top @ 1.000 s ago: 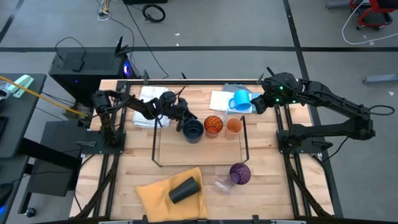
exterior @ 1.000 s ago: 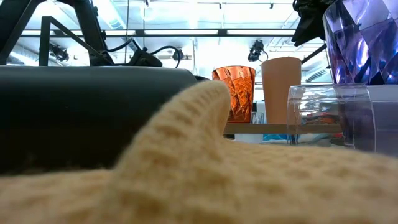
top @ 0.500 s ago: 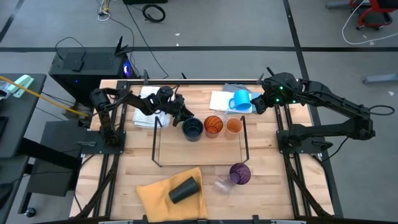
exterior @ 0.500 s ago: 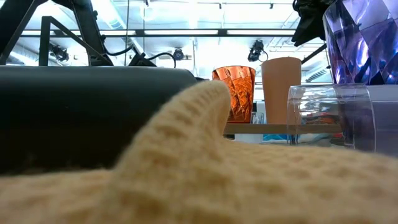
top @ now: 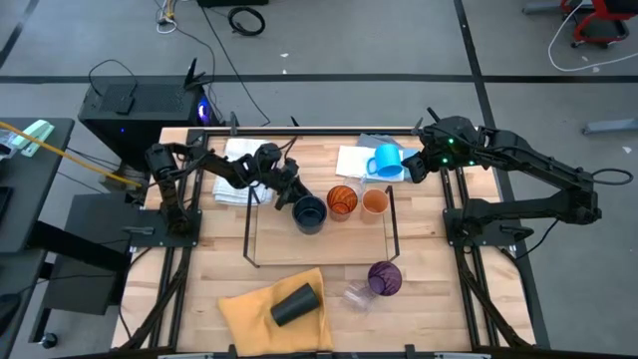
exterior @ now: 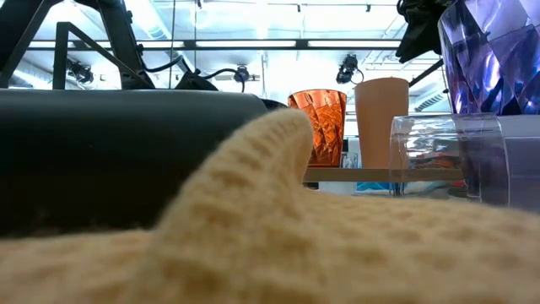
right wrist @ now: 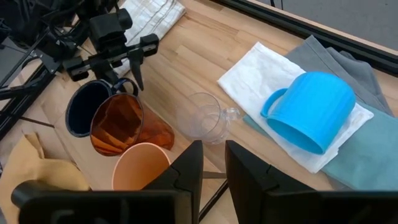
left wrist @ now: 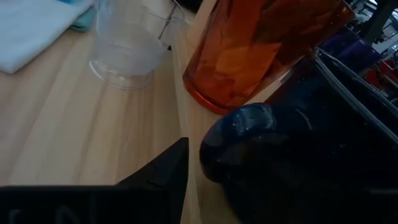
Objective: Stack small to large cups/mugs on shelf
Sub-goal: Put the dark blue cup on the shelf, then put the top transparent cup on the shelf
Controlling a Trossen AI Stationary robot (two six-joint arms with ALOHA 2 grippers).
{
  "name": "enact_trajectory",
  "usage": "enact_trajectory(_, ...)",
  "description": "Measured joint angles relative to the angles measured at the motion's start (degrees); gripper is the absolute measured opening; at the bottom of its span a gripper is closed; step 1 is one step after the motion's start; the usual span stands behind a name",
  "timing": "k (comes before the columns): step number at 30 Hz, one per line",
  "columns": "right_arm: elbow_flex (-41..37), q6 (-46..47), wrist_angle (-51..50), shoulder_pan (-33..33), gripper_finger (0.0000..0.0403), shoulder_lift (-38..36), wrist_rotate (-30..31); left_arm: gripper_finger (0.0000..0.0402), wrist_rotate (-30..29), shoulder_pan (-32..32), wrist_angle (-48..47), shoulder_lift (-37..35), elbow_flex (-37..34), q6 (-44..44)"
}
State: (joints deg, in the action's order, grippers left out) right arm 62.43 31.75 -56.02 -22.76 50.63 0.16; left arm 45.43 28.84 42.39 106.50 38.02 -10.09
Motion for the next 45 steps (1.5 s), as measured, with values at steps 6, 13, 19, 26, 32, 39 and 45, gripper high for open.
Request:
enact_trajectory(6, 0.00, 0.02, -0.01, 0.00, 0.0075, 0.00, 0.00, 0.0149, 2.12, 1.98, -0.97, -0.55, 0.00, -0.75)
enact_trajectory(13, 0.00, 0.02, -0.01, 0.00, 0.0075, 0.00, 0.00, 0.0157, 3.32, 3.86, -11.65, -4.42, -0.02, 5.13)
enact_trajectory(19, 0.00, 0.00, -0.01, 0.00, 0.0075, 0.00, 0.00, 0.0153, 3.41, 5.13, -14.73, -7.43, -0.04, 6.37)
enact_trajectory(26, 0.00, 0.00, 0.01, 0.00, 0.0075, 0.00, 0.00, 0.0142, 3.40, 9.43, -17.81, -14.20, -0.04, 6.75)
enact_trajectory(32, 0.00, 0.04, 0.03, 0.02, 0.0075, 0.02, 2.25, 0.0137, 3.30, 13.57, -11.79, -22.19, -0.07, 0.62)
enact_trajectory(39, 0.02, -0.49, 1.24, -1.21, 0.0075, 2.56, 4.04, 0.0132, -2.27, 12.99, 6.83, -30.80, -0.02, -13.50)
enact_trajectory(45, 0.02, -0.90, 2.67, -1.64, 0.0075, 5.02, 1.70, 0.0123, -5.03, 11.08, 8.70, -36.44, 0.91, -18.67)
